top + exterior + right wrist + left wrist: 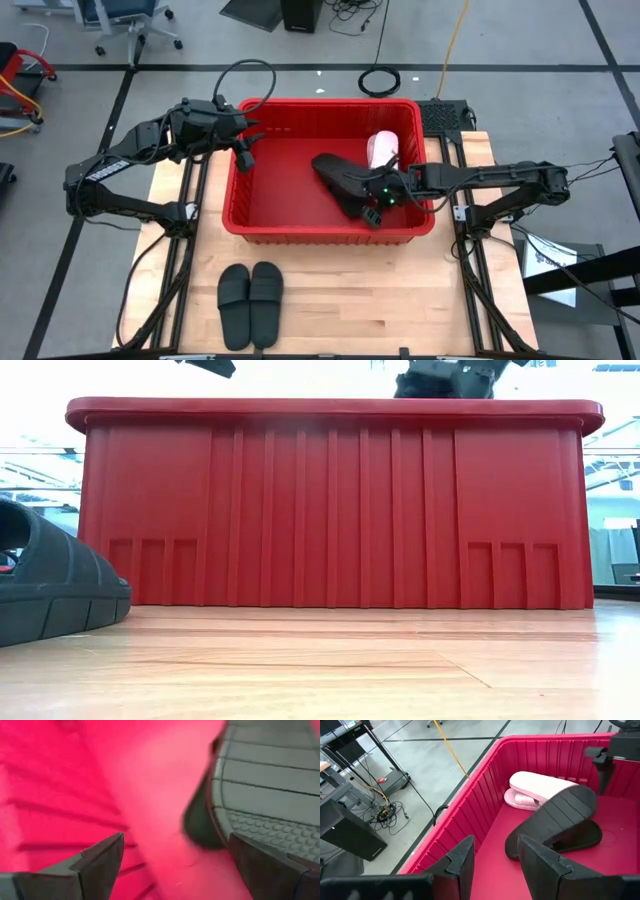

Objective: Pick and place slides into bin
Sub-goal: Stack the black slide on top of the black slide in the red bin, then adjust the stacked black slides in the red bin

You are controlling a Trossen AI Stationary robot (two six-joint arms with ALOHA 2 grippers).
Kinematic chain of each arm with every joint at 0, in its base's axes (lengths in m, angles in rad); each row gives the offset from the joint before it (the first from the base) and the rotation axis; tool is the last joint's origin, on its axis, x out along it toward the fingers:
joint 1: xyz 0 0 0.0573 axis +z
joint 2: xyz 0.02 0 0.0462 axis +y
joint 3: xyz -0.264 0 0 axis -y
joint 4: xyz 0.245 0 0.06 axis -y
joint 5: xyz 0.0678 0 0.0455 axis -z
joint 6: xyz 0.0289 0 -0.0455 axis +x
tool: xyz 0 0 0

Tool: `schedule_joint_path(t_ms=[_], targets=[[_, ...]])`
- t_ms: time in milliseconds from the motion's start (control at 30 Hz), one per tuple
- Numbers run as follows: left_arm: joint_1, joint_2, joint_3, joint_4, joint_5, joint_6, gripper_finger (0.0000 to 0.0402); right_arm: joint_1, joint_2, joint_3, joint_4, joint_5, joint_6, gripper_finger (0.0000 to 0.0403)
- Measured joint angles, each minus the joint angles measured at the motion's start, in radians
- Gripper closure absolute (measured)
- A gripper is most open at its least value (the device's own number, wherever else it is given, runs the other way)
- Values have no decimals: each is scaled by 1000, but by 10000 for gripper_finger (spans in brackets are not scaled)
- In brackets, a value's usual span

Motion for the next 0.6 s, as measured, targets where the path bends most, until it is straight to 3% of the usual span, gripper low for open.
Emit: schedule_joint_path(t_ms=[200,300,433,600], targets=[[0,0,0,0,-1,1,254,-1,0,0,12,-206,11,55],[0,0,0,0,-6,1,254,-1,-2,0,35,-226,22,56],[0,0,0,0,-10,4,254,-9,-19,1,207,-266,21,56],[0,0,0,0,-10,4,254,-48,-30,2,334,-233,-2,55]])
